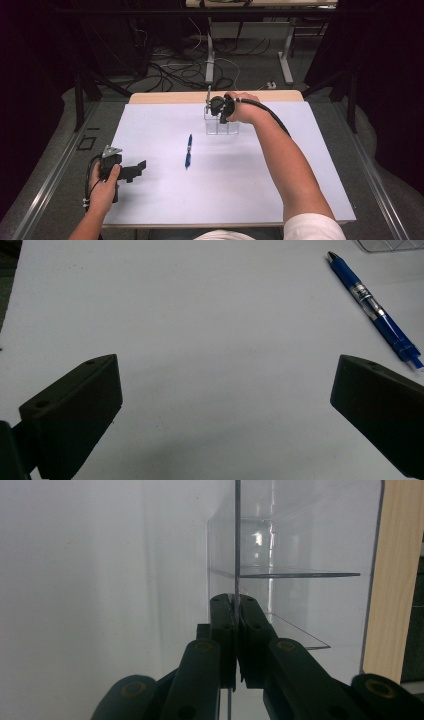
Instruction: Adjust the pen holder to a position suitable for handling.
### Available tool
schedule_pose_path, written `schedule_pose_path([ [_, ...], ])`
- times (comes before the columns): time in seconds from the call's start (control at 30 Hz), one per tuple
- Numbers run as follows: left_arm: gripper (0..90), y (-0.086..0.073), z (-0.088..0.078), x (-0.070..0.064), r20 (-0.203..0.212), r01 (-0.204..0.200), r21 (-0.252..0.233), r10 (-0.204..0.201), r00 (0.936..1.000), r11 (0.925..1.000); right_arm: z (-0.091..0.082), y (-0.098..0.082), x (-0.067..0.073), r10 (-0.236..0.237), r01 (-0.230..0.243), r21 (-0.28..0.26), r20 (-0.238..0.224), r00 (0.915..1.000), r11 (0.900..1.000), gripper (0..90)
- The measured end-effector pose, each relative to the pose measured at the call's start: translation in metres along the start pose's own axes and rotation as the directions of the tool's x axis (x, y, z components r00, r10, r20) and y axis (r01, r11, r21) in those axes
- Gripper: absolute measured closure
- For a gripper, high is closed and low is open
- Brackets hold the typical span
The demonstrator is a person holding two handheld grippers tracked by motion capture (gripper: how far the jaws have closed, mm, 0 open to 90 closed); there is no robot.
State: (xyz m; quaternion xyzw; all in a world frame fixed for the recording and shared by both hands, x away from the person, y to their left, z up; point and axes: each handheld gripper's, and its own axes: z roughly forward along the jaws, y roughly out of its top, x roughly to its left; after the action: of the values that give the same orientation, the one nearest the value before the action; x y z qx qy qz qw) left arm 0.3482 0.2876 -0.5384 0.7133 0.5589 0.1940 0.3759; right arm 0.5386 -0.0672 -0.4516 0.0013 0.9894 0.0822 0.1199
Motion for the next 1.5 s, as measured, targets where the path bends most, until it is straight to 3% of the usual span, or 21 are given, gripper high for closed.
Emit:
schedule_pose_path([
  [0.1, 0.0, 0.0, 0.0, 0.001, -0.001, -0.006, 0.005, 0.006, 1.0, 1.0, -0.001, 0.0, 0.001, 0.002, -0.002, 0.0, -0.009, 1.0, 1.0, 87.4],
  [0.13, 0.0, 0.0, 0.0, 0.001, -0.001, -0.006, 0.006, 0.006, 1.0, 1.0, 0.0, 0.0, 0.001, 0.004, -0.004, -0.023, -0.004, 1.0, 1.0, 87.4],
  [0.4, 0.0, 0.0, 0.0, 0.001, 0.0, -0.006, 0.006, 0.006, 1.0, 1.0, -0.01, 0.007, 0.007, -0.004, 0.004, 0.02, -0.022, 0.9997, 1.0, 87.5],
  [0.53, 0.0, 0.0, -0.001, 0.001, -0.003, -0.006, 0.004, 0.006, 1.0, 1.0, -0.018, 0.013, 0.011, -0.006, 0.006, 0.007, -0.023, 0.9997, 1.0, 87.9],
  [0.7, 0.0, 0.0, -0.001, 0.001, -0.006, -0.009, 0.011, 0.009, 0.9999, 0.9999, -0.026, 0.017, 0.019, 0.0, 0.0, -0.003, -0.037, 0.9993, 1.0, 87.9],
  [1.07, 0.0, 0.0, -0.002, 0.0, -0.007, -0.012, 0.015, 0.012, 0.9999, 0.9998, -0.038, 0.019, 0.041, 0.025, -0.023, 0.036, -0.07, 0.9972, 0.999, 88.0],
  [1.27, 0.0, 0.0, -0.001, -0.001, -0.006, -0.006, 0.009, 0.006, 1.0, 0.9999, -0.035, 0.021, 0.056, 0.013, -0.01, 0.025, -0.105, 0.9944, 1.0, 88.1],
  [1.5, 0.0, 0.0, -0.001, -0.001, -0.01, -0.012, 0.014, 0.012, 0.9999, 0.9998, -0.027, 0.023, 0.07, 0.017, -0.01, 0.049, -0.144, 0.9894, 0.999, 88.1],
])
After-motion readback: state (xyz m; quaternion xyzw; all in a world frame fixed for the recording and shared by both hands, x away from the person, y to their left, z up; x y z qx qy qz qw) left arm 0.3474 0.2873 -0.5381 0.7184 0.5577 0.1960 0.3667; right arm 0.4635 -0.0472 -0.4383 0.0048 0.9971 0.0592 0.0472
